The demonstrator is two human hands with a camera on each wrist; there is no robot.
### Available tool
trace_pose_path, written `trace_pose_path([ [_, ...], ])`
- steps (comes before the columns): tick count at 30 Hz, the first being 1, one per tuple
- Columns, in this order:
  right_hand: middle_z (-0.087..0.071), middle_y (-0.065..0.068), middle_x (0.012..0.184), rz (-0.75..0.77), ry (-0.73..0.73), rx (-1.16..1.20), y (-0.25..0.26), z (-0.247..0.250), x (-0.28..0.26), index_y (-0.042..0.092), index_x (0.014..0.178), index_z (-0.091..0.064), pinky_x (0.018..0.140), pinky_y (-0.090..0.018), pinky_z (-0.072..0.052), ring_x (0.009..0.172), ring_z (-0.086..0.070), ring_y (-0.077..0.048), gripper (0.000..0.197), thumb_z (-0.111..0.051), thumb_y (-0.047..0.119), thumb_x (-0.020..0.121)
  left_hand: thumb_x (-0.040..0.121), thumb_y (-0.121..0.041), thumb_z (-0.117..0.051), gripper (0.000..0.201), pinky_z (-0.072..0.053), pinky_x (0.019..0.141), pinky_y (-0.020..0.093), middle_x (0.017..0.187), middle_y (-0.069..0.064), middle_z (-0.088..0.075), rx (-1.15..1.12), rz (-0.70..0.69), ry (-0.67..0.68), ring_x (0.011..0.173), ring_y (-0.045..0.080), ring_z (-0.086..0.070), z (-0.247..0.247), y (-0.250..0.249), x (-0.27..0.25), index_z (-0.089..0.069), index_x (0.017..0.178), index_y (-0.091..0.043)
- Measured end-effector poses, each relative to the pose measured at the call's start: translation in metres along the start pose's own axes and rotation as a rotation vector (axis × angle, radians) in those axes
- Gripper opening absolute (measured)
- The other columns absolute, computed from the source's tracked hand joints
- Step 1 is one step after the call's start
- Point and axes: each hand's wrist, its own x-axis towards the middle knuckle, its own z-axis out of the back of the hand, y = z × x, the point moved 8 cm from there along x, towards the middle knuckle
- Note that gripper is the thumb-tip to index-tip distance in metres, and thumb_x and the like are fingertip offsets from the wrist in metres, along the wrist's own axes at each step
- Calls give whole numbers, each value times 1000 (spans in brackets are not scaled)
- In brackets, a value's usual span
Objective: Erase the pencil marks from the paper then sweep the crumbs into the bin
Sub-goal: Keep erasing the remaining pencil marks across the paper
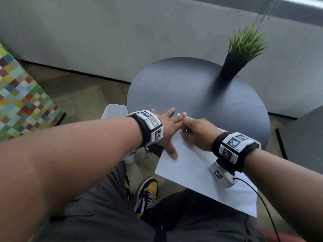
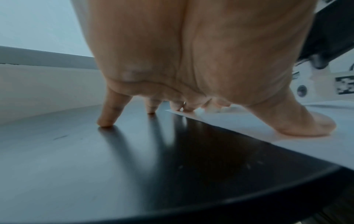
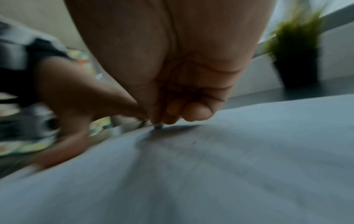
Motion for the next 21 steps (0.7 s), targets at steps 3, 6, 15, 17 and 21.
trace_pose_path([
  [3,-60,-2,90,77,109,-83,11,-4,-2,15,97,-59,69,-29,-39,78,-52,-26,11,-52,19,89,49,-91,-63,139,-20,104,74,161,-18,21,-6,2,8,151,26,12,-2,1,0,9,155,-36],
  [6,-66,-8,97,-231,-33,-55,-39,18,14,17,92,-58,76,-32,-46,95,-59,-30,10,-54,25,88,51,-94,-57,140,-19,106,73,159,-18,25,18,5,18,150,25,15,-4,3,2,17,154,-33],
  [15,-65,-4,91,-74,47,-74,-15,4,4,17,96,-59,77,-34,-49,87,-59,-30,13,-50,24,88,49,-95,-57,141,-15,106,74,159,-18,27,11,6,32,150,25,18,-7,4,3,18,153,-34],
  [17,-64,-8,92,-255,-89,-73,-44,18,7,18,92,-55,76,-36,-50,90,-58,-32,11,-50,26,88,50,-95,-56,142,-14,107,74,159,-17,28,11,10,38,149,25,19,-7,4,4,20,152,-33],
  [21,-64,-7,88,48,84,-104,8,-7,-12,13,98,-56,72,-35,-46,82,-57,-31,12,-50,20,90,48,-95,-57,143,-14,106,76,159,-17,28,0,8,45,149,26,20,-8,4,4,19,153,-33],
])
